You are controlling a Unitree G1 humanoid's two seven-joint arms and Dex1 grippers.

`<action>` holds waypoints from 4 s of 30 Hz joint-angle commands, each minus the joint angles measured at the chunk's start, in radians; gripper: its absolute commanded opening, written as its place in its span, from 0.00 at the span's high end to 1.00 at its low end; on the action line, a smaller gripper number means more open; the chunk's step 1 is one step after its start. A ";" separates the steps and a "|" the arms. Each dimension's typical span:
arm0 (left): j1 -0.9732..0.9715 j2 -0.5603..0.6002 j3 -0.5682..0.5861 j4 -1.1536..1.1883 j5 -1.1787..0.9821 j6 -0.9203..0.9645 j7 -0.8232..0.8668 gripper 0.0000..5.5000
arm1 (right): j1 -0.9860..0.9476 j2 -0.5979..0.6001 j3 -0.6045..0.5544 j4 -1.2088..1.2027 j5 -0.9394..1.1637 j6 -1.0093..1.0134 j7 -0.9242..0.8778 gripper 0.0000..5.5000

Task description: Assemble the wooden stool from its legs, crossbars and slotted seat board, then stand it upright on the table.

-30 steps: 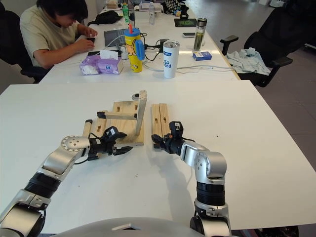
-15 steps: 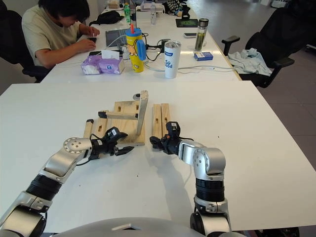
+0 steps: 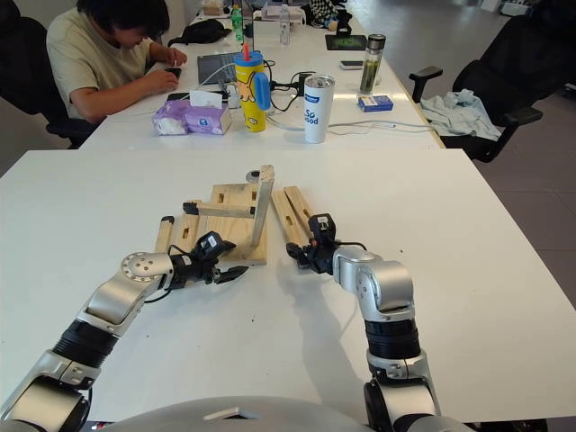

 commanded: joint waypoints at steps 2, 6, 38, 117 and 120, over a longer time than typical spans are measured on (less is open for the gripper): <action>0.107 -0.030 -0.131 0.071 0.053 0.128 -0.036 0.36 | -0.004 0.001 0.070 0.159 -0.087 -0.152 -0.035 0.38; 0.105 -0.039 -0.148 0.071 0.076 0.122 -0.037 0.36 | -0.018 0.021 0.081 0.256 -0.123 -0.233 -0.051 0.38; 0.082 -0.029 -0.071 -0.020 0.093 -0.093 -0.038 0.36 | -0.072 0.066 -0.186 0.279 -0.008 -0.766 -0.004 0.63; 0.234 0.309 0.791 -0.278 -1.279 0.576 -0.048 0.62 | 0.255 -0.366 -0.004 -0.149 0.633 -0.404 0.647 0.28; 0.209 0.351 0.783 -0.213 -1.169 0.548 -0.124 0.62 | 0.248 -0.291 0.087 -0.075 0.482 -0.485 0.566 0.28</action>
